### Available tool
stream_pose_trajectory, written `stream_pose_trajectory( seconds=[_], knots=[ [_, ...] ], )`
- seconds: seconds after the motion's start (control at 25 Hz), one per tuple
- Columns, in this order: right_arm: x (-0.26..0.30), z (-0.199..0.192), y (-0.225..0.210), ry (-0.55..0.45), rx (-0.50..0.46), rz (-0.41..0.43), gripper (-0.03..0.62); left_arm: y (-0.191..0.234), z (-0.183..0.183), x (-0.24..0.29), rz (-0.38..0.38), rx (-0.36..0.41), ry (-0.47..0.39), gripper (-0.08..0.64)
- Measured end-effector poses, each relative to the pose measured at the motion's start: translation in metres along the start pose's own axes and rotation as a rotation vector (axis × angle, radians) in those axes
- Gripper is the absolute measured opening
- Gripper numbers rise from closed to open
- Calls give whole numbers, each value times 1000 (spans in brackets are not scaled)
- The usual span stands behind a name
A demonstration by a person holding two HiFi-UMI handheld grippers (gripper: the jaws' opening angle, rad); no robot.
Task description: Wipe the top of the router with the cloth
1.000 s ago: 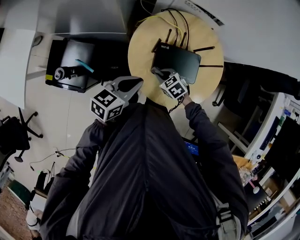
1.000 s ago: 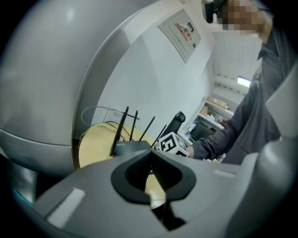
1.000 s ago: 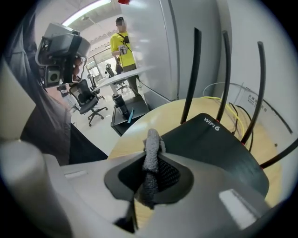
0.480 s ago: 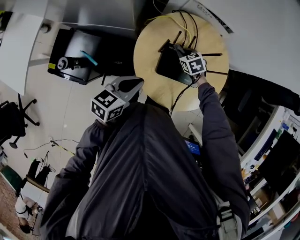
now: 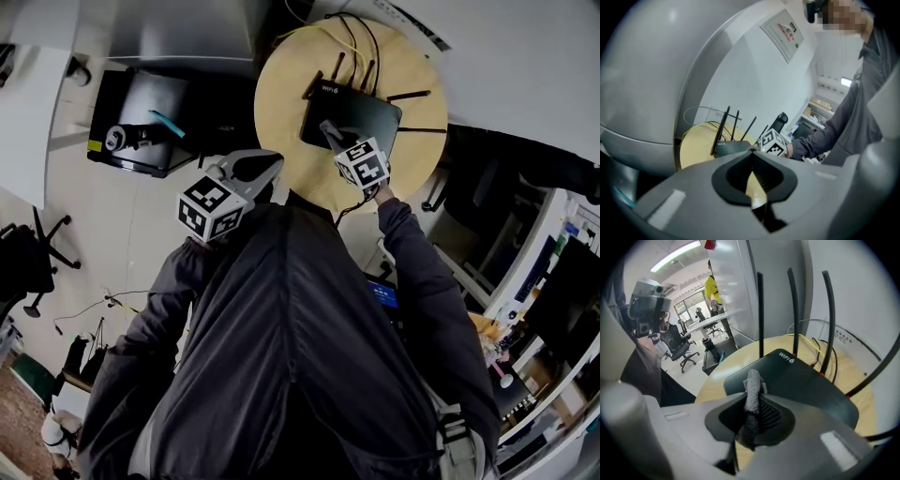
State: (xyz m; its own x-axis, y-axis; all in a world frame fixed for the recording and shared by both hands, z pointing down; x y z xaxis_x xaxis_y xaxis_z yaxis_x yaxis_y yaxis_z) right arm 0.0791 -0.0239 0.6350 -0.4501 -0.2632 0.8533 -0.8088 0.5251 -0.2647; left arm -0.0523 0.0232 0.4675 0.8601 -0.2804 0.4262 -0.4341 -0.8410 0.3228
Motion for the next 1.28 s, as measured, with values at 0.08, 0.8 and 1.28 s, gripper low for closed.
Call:
stream_pose_trajectory(
  seconds=[0.08,0.8,1.28],
  knots=[
    [-2,-17,14,7,-2,8,32,-1,-1,2,-17,5,5,0],
    [-8,48,-119,-73,141,-168,32,-4,-6,0,26,-27,22,0],
    [-21,-33,-25,-17,81,-65,32,-6,-1,9,-47,12,41,0]
  ],
)
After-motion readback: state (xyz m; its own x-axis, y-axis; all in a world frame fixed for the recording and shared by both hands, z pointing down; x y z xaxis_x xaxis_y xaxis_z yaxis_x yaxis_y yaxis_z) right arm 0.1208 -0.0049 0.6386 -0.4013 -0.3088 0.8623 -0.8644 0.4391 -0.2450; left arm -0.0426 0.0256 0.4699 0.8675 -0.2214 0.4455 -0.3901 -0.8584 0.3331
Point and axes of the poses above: the fingertips, and each gripper's own axes: x forward along the fingers, y to its left, z out of its top, the point moved 1 cm from there along -x, backward along the fingers, and after that the axes turned 15 degrees about x, right-handed, at the moved point
